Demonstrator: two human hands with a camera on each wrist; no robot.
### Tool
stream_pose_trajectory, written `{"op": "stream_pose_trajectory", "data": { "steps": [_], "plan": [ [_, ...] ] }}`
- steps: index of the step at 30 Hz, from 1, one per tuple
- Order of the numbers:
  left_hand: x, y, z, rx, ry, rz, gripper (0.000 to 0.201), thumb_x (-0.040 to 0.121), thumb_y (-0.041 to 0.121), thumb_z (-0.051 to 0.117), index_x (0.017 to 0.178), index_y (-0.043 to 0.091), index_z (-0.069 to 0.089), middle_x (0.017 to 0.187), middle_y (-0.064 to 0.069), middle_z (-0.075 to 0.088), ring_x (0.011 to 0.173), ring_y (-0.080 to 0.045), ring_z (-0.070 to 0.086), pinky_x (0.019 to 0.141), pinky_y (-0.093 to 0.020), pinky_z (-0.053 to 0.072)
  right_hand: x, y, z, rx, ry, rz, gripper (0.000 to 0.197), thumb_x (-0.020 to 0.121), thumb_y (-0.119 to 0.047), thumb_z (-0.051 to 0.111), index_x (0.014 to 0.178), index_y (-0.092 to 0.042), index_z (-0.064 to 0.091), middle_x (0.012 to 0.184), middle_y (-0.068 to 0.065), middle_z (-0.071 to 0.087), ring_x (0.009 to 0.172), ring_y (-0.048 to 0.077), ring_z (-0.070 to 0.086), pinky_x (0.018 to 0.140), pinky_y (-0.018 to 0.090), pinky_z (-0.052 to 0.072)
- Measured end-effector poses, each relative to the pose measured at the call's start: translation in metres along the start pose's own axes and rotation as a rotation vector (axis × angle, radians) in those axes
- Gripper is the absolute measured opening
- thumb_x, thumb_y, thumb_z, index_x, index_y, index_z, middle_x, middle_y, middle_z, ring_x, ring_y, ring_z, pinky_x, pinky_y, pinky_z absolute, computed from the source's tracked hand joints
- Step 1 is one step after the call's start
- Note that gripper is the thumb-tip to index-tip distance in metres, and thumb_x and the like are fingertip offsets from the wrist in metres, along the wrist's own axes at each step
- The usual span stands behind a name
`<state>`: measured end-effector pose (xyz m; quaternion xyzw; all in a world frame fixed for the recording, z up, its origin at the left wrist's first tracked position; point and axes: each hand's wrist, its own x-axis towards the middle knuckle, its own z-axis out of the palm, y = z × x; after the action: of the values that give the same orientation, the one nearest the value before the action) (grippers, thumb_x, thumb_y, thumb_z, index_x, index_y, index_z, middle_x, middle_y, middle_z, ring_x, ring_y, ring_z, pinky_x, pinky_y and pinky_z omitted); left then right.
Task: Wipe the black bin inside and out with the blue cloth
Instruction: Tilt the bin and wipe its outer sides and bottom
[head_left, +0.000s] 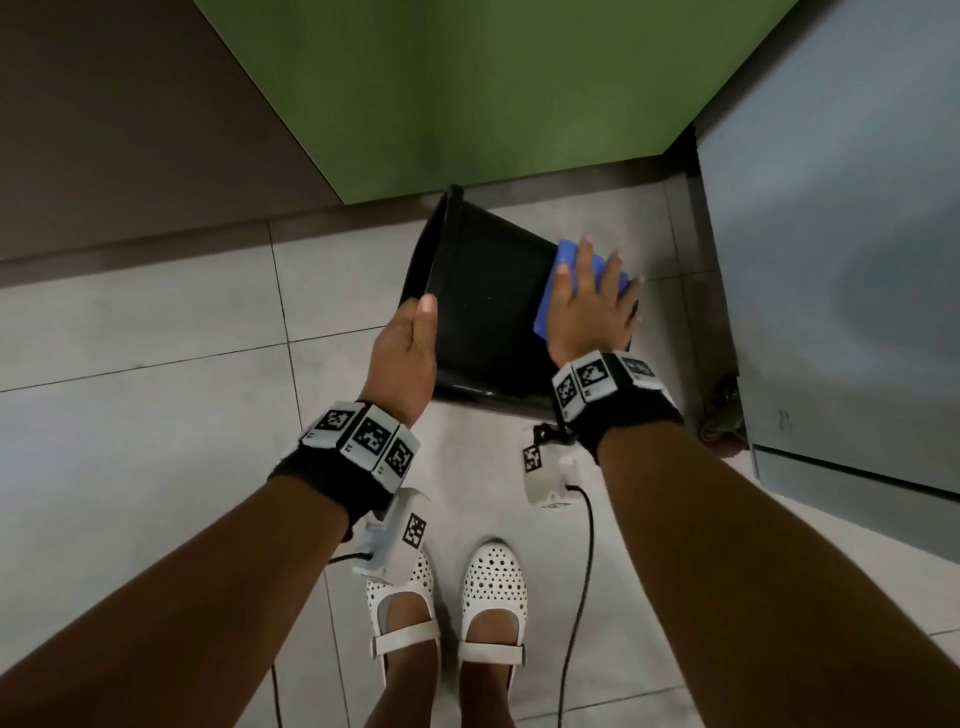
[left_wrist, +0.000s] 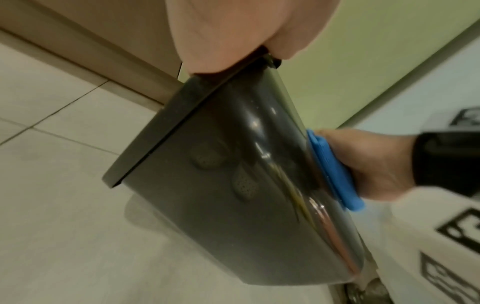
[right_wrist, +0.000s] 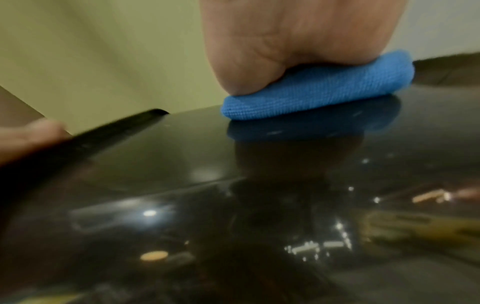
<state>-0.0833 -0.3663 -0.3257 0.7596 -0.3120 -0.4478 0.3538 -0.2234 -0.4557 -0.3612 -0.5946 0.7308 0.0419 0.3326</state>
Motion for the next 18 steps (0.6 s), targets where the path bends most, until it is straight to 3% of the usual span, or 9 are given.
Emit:
{"op": "stream_pose_trajectory", "data": {
  "steps": [3, 5, 6, 8, 10, 12, 14, 16, 18],
  "plan": [
    [-0.001, 0.002, 0.001, 0.031, -0.014, 0.012, 0.036, 0.101, 0.031, 0.026, 0.097, 0.01, 0.054, 0.088, 0.003, 0.055, 0.082, -0.007, 0.053, 0.078, -0.015, 0.041, 0.01, 0.027, -0.008, 0.128, -0.023, 0.267, 0.052, 0.1, -0.045, 0.014, 0.149, -0.033, 0.001, 0.159, 0.005, -0.004, 0.145, 0.035, -0.005, 0.115, 0.053, 0.005],
    [-0.002, 0.007, 0.003, 0.066, -0.031, 0.03, 0.038, 0.1, 0.033, 0.025, 0.101, 0.008, 0.055, 0.095, 0.0, 0.058, 0.09, -0.013, 0.055, 0.086, -0.023, 0.042, 0.007, 0.037, -0.007, 0.172, -0.014, 0.398, 0.052, 0.101, -0.042, 0.013, 0.15, -0.03, 0.0, 0.159, 0.007, -0.002, 0.145, 0.034, -0.003, 0.116, 0.05, 0.004],
    [-0.002, 0.007, 0.005, 0.078, -0.039, 0.032, 0.04, 0.1, 0.033, 0.025, 0.106, 0.007, 0.055, 0.1, -0.001, 0.059, 0.095, -0.015, 0.055, 0.09, -0.025, 0.042, -0.001, 0.037, -0.004, 0.142, -0.005, 0.392, 0.052, 0.101, -0.04, 0.013, 0.15, -0.029, -0.001, 0.159, 0.006, -0.002, 0.146, 0.034, -0.002, 0.116, 0.05, 0.004],
    [-0.004, 0.008, 0.009, 0.051, -0.045, 0.021, 0.04, 0.101, 0.031, 0.024, 0.113, 0.007, 0.053, 0.108, -0.001, 0.057, 0.102, -0.014, 0.053, 0.096, -0.025, 0.04, -0.025, 0.024, 0.005, 0.106, 0.039, 0.237, 0.053, 0.101, -0.04, 0.016, 0.15, -0.028, 0.0, 0.159, 0.006, -0.003, 0.145, 0.033, -0.004, 0.116, 0.05, 0.004],
    [-0.002, 0.008, 0.013, 0.045, -0.044, 0.054, 0.04, 0.101, 0.03, 0.025, 0.111, 0.004, 0.053, 0.108, -0.009, 0.061, 0.102, -0.02, 0.056, 0.098, -0.031, 0.043, -0.057, 0.001, 0.012, 0.109, 0.052, 0.028, 0.054, 0.101, -0.041, 0.02, 0.15, -0.029, 0.001, 0.159, 0.005, -0.005, 0.145, 0.034, -0.007, 0.116, 0.051, 0.004],
    [-0.002, 0.008, 0.014, 0.064, -0.05, 0.086, 0.039, 0.101, 0.028, 0.026, 0.101, -0.001, 0.054, 0.096, -0.017, 0.062, 0.089, -0.026, 0.058, 0.09, -0.039, 0.047, -0.079, -0.022, 0.016, 0.085, 0.031, -0.159, 0.053, 0.1, -0.041, 0.02, 0.149, -0.031, 0.0, 0.159, 0.002, -0.007, 0.145, 0.032, -0.012, 0.116, 0.05, -0.001],
    [-0.003, 0.008, 0.013, 0.053, -0.076, 0.081, 0.037, 0.101, 0.025, 0.027, 0.095, 0.0, 0.053, 0.086, -0.012, 0.059, 0.08, -0.02, 0.054, 0.081, -0.035, 0.046, -0.08, -0.036, 0.014, 0.046, -0.032, -0.302, 0.052, 0.1, -0.042, 0.018, 0.148, -0.034, -0.001, 0.159, -0.001, -0.009, 0.144, 0.029, -0.016, 0.116, 0.047, -0.005],
    [-0.004, 0.007, 0.009, 0.074, -0.084, 0.081, 0.037, 0.101, 0.025, 0.028, 0.099, -0.001, 0.053, 0.094, -0.017, 0.061, 0.085, -0.019, 0.054, 0.083, -0.034, 0.045, -0.062, -0.032, 0.009, 0.019, -0.059, -0.361, 0.051, 0.1, -0.044, 0.016, 0.148, -0.037, -0.001, 0.159, -0.002, -0.008, 0.145, 0.028, -0.015, 0.116, 0.048, -0.005],
    [-0.005, 0.003, 0.005, 0.106, -0.081, 0.061, 0.038, 0.101, 0.028, 0.028, 0.103, -0.001, 0.053, 0.102, -0.019, 0.06, 0.093, -0.022, 0.055, 0.09, -0.035, 0.044, -0.037, -0.014, 0.006, 0.045, -0.015, -0.256, 0.051, 0.099, -0.047, 0.016, 0.147, -0.039, 0.0, 0.159, -0.001, -0.007, 0.145, 0.03, -0.013, 0.115, 0.053, -0.002]
  ]
}}
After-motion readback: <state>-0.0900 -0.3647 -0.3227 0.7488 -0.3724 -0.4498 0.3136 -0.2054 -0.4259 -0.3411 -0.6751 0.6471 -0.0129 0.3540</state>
